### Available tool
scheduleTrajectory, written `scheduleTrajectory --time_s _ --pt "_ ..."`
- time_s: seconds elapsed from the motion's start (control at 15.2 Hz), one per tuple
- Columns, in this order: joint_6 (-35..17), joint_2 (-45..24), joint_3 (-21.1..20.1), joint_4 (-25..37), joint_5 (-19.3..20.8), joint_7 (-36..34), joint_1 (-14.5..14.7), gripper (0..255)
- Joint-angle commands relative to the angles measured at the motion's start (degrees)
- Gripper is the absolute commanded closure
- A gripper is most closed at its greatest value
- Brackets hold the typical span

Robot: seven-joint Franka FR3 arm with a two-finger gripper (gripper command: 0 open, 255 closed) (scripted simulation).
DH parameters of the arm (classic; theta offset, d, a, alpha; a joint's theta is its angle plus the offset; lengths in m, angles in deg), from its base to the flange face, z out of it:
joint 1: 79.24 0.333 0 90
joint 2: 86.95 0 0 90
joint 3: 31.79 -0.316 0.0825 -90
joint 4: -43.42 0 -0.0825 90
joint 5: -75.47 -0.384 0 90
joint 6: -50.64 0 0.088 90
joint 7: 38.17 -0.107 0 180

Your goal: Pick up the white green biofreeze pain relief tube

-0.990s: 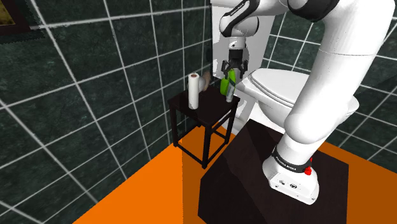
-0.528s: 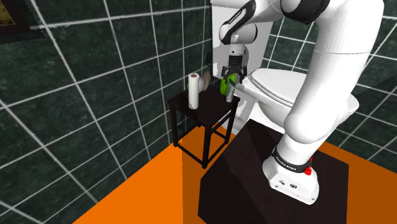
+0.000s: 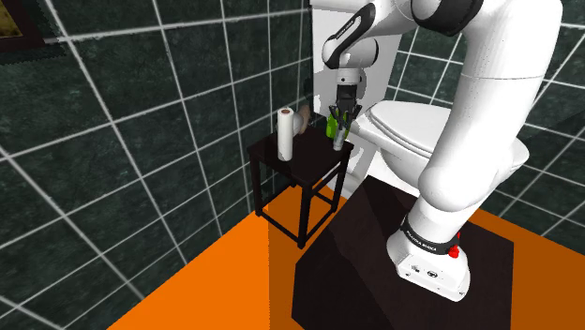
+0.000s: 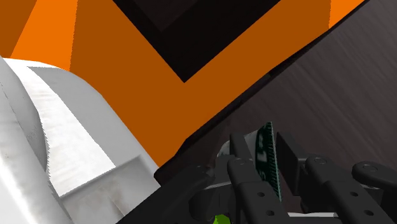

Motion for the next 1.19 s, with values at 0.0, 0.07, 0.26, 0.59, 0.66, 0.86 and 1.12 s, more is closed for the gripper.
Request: scheduleTrajectory --time_s 0.0,0.07,0.26,0.59,0.66,0.86,1.12 --pt "0.0 -0.1 0.0 0.0 0.0 0.0 0.0 255" --pt "0.0 -0.1 0.0 0.0 0.0 0.0 0.0 255" --pt "0.5 0.1 0.0 0.3 0.1 -0.1 0.0 255" --pt "3.9 2.3 0.2 1.7 1.0 -0.9 0.2 255" --pt "4.6 2.7 0.2 2.0 1.1 -1.0 0.2 255" --pt "6.7 3.8 0.3 3.1 1.6 -1.4 0.3 255" --pt "9.5 5.1 0.4 4.7 2.1 -1.9 0.4 255"
